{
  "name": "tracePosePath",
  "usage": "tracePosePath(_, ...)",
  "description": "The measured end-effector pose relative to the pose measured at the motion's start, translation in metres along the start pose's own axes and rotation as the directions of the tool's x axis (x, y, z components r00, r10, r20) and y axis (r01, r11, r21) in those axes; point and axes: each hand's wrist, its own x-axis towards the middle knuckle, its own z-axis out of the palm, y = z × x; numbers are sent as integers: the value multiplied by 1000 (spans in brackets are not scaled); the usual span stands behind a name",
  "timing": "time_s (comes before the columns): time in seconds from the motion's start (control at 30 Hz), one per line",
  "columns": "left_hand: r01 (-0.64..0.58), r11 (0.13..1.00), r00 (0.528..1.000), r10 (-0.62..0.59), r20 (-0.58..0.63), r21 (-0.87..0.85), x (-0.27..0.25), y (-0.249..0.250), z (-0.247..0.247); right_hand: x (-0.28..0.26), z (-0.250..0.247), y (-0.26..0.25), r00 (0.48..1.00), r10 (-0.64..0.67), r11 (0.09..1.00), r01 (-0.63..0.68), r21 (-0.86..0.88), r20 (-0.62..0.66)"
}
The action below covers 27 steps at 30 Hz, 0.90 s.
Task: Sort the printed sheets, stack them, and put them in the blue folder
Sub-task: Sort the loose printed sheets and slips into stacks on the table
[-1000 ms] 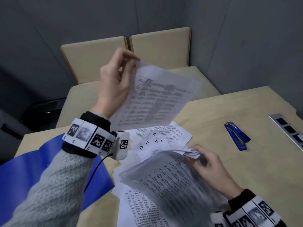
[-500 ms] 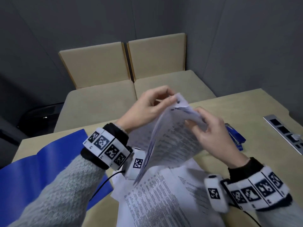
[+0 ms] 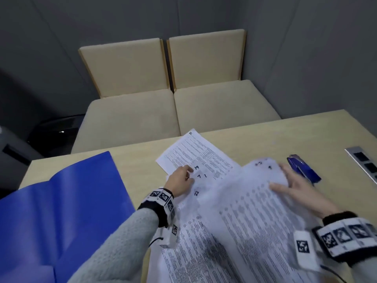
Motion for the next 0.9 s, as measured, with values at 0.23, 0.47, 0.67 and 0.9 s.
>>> tracePosePath(0.23,-52,998,991,56,-121,29,10,1,13,8,56,42,995,-43,973,63,-222,92)
tracePosePath(0.47,-384,875,843,463,-275,294,-4,3,9,9,90,49,972,-206,911,232,-340,112)
tracePosePath(0.67,-441,850,837,505,-209,288,-12,7,-4,12,96,49,966,-234,892,257,-371,108)
tracePosePath(0.9,-474,854,767,520,-376,214,-28,21,-11,18,102,61,962,-211,823,270,-499,174)
